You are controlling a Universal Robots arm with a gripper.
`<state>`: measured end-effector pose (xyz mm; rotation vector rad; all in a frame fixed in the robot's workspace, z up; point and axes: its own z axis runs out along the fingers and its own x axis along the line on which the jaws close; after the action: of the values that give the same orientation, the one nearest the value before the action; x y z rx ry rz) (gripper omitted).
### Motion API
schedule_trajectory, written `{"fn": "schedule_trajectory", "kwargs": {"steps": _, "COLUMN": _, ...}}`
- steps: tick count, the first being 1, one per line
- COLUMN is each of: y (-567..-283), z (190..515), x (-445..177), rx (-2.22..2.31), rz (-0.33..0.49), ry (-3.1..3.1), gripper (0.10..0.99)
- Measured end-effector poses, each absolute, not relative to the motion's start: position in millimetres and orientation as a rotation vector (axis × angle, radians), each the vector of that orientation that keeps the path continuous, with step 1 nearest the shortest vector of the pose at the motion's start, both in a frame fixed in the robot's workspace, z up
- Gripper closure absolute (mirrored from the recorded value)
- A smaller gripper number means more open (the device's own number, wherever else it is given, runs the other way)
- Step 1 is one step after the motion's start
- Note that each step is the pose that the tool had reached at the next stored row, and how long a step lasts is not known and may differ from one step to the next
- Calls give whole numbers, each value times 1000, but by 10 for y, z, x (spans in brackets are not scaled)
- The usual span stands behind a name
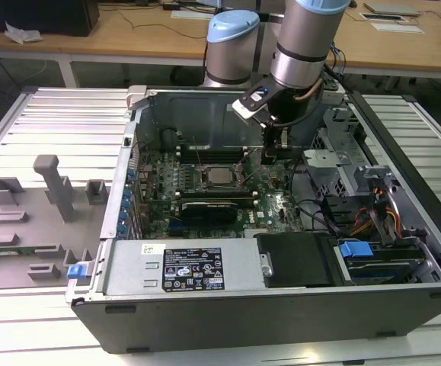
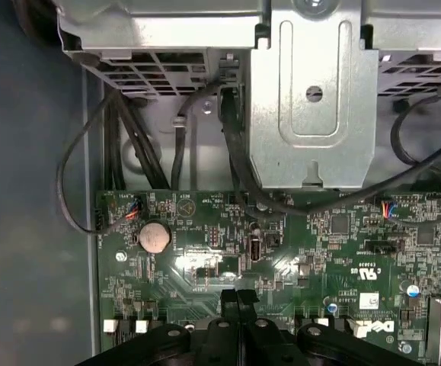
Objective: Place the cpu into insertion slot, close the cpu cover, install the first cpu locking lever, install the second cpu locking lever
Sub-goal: 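Close the cpu cover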
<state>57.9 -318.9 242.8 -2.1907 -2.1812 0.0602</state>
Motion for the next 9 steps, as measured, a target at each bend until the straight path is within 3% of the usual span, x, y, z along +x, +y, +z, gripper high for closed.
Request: {"fn": "schedule_trajectory", "kwargs": {"steps": 9, "y": -3153, "z": 2428, "x": 466, "rx": -2194, "rz": 54, "ry": -2184, "gripper": 980}}
